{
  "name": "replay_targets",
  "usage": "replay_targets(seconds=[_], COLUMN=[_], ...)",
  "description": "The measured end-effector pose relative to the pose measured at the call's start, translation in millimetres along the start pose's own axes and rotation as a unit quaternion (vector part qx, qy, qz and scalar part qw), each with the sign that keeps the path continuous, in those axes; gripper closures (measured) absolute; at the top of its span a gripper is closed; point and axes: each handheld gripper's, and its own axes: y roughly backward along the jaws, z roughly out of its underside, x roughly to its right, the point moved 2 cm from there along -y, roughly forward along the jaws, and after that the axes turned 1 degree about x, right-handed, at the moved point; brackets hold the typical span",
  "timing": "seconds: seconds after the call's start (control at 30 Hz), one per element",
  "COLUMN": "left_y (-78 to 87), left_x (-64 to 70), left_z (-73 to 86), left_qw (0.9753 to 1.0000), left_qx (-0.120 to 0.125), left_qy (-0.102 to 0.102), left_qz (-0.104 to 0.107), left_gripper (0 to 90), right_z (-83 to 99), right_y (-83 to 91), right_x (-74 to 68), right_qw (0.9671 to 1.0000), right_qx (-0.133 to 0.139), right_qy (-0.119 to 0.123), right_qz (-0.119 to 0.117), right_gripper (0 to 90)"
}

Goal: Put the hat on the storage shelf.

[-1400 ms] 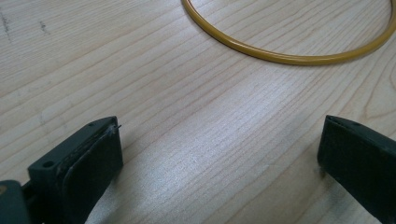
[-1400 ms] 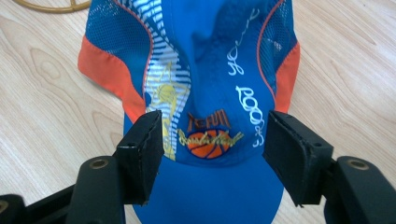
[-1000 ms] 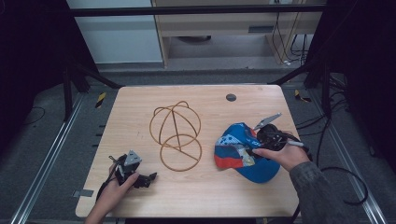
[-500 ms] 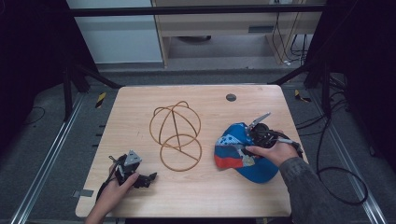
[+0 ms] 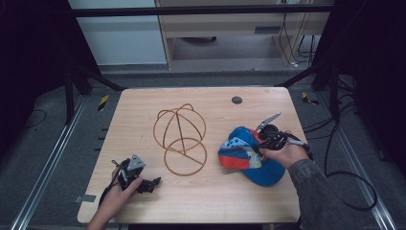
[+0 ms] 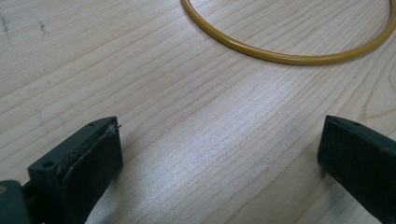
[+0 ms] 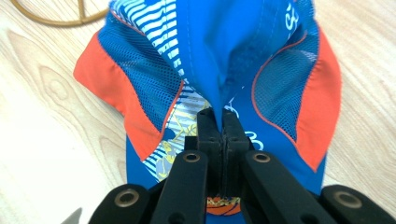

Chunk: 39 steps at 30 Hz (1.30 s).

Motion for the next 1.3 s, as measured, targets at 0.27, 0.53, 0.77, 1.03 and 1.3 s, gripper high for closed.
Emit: replay_targets(seconds=[0.27,0.53,0.77,1.03,1.3], left_y=[0.0,0.0,0.0,-0.1,-0.1], left_x=[0.4,0.4,0.5,0.5,0.3], left_z=[0.1,0.1,0.1,0.0,-0.1], left_qw=[1.0000,1.0000,1.0000,1.0000,1.0000], left_qx=[0.000,0.000,0.000,0.001,0.001], left_qy=[0.002,0.002,0.003,0.003,0.002], left_qz=[0.000,0.000,0.000,0.000,0.000], left_gripper=[0.0,0.0,0.0,0.0,0.0], right_z=[-9.3,-25.1,-36.0,-46.4,-60.8], right_y=[23.2,58.5,84.2,108.7,129.9], right_x=[-3.3,-5.1,-6.2,-8.9,-13.6], right_qw=[0.9998,0.9987,0.9973,0.9949,0.9924], right_qx=[0.015,0.046,0.068,0.091,0.110], right_qy=[0.011,0.022,0.028,0.039,0.050], right_qz=[-0.004,0.003,0.011,0.014,0.024], right_gripper=[89.6,89.6,89.6,89.6,89.6])
